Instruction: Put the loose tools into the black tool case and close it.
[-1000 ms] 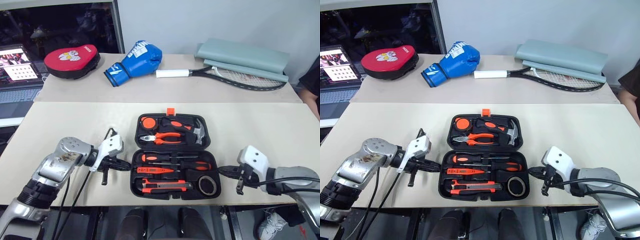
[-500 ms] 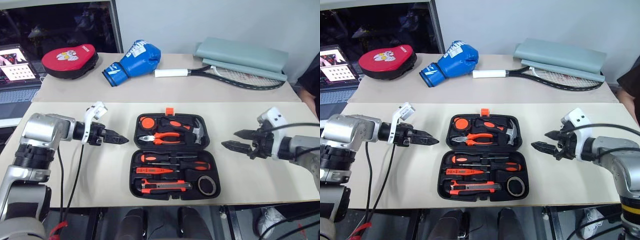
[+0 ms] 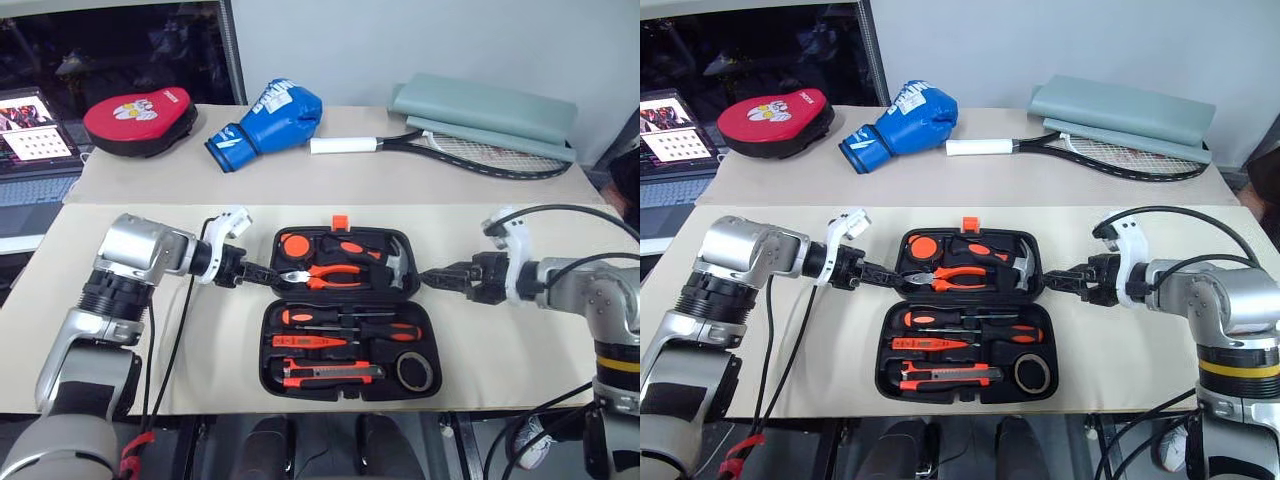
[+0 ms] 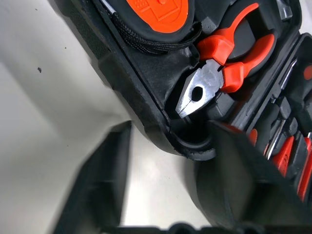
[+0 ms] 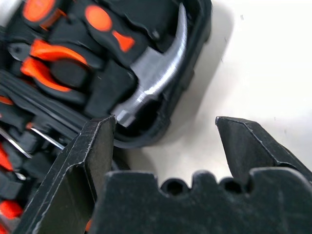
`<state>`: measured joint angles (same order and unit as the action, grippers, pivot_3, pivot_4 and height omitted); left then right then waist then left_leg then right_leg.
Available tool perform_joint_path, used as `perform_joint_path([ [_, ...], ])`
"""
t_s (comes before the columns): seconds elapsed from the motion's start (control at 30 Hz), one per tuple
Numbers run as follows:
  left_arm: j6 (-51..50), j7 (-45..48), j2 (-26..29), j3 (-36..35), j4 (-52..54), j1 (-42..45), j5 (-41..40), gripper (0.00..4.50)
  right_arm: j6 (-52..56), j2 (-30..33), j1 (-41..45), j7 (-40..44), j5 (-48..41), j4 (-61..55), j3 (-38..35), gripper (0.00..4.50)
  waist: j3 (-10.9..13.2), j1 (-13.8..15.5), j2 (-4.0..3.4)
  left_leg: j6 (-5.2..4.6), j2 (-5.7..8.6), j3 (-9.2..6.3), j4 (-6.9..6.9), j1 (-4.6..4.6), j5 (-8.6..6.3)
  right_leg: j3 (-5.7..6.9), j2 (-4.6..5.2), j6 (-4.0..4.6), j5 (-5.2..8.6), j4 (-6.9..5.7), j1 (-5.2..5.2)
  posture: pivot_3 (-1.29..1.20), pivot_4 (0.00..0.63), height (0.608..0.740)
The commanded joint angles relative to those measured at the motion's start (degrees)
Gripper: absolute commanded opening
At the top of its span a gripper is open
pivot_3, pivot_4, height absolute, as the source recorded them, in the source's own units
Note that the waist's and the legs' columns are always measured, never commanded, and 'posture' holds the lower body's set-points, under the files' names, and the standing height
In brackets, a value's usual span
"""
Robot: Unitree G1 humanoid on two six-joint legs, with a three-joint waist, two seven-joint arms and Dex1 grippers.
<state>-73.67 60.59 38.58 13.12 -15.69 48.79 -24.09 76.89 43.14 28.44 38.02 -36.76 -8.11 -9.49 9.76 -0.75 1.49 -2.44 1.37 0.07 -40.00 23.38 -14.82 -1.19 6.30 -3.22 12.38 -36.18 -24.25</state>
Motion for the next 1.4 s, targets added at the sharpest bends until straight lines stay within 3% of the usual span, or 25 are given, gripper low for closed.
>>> perform_joint_path([
  [0.03, 0.8, -0.4, -0.21, 0.67, 1.37, 0.04, -0.19, 1.0, -0.57, -0.37, 1.45, -0.58, 0.31, 0.29, 1.16, 3.84, 0.0, 0.01, 0.0, 0.0, 0.0, 0.0, 0.0, 0.0, 0.0, 0.0, 0.0, 0.0, 0.0, 0.0, 0.0, 0.0, 0.15, 0.737],
  [0.1, 1.02, -0.45, -0.25, 0.84, 1.38, -0.12, -0.16, 0.19, -0.73, -0.92, 1.92, -0.91, 0.56, 1.13, 1.88, 3.84, -0.02, 0.06, -0.03, 0.0, 0.01, 0.0, 0.0, -0.06, 0.0, 0.0, 0.02, 0.0, 0.0, 0.0, 0.05, 0.0, 0.15, 0.737],
  [0.13, 1.03, -0.53, -0.35, 0.8, 1.24, -0.15, -0.18, 0.02, -0.89, -1.1, 2.11, -1.01, 0.72, 1.54, 2.25, 3.84, -0.02, 0.13, -0.03, 0.0, 0.03, 0.0, 0.02, -0.08, 0.0, 0.0, 0.04, 0.0, 0.0, 0.0, 0.07, 0.0, 0.15, 0.737],
  [0.37, 0.41, -2.47, -1.7, 1.58, 0.26, -0.76, 0.63, 0.02, -1.72, -2.69, 4.84, -1.23, 2.27, 6.56, 4.53, 3.84, -0.03, 0.45, -0.04, 0.01, 0.08, -0.04, 0.01, -0.09, 0.01, 0.04, 0.07, -0.01, 0.0, 0.0, 0.1, 0.0, 0.15, 0.737],
  [0.47, -1.76, -2.32, -2.61, 0.18, 0.11, -0.27, -0.96, 0.0, -1.56, -3.12, 5.52, -1.11, 2.39, 7.29, 4.58, 3.16, -0.04, 0.6, -0.06, 0.02, 0.08, -0.05, 0.01, -0.11, 0.01, 0.05, 0.07, -0.01, 0.0, -0.01, 0.11, 0.0, 0.15, 0.737],
  [0.77, -2.19, -2.69, -3.31, 0.41, 1.58, -1.04, -1.43, 0.0, -1.06, -3.26, 5.34, -0.48, 1.47, 5.69, 4.22, 0.18, -0.07, 0.6, -0.07, 0.03, 0.11, -0.05, 0.02, -0.12, 0.02, 0.05, 0.08, -0.03, -0.01, -0.01, 0.12, 0.0, 0.15, 0.737],
  [0.8, -2.43, -2.74, -3.43, 0.27, 1.7, -1.1, -1.6, 0.0, -0.96, -3.35, 5.24, -0.5, 1.33, 5.45, 4.01, 0.03, -0.08, 0.59, -0.07, 0.03, 0.09, -0.06, 0.02, -0.15, 0.02, 0.05, 0.07, -0.03, -0.01, -0.02, 0.14, 0.0, 0.15, 0.737],
  [1.13, -2.52, -2.62, -5.48, -1.89, 3.65, -1.33, -3.61, 0.0, -0.47, -5.14, 4.53, -0.09, -1.87, 1.28, -0.32, 0.03, -0.08, 0.73, -0.07, 0.03, 0.15, -0.06, 0.04, -0.07, 0.02, 0.06, 0.13, -0.05, -0.02, 0.01, 0.09, 0.0, 0.15, 0.737],
  [1.4, 11.64, -4.63, -10.14, -8.99, 6.98, -3.49, -2.83, 0.0, -12.48, -7.15, 3.6, -0.76, 0.73, -3.08, -2.91, 0.03, -0.07, 0.91, -0.06, 0.05, 0.17, -0.06, 0.03, 0.03, 0.03, 0.05, 0.17, -0.06, -0.03, 0.04, 0.0, 0.0, 0.15, 0.737],
])
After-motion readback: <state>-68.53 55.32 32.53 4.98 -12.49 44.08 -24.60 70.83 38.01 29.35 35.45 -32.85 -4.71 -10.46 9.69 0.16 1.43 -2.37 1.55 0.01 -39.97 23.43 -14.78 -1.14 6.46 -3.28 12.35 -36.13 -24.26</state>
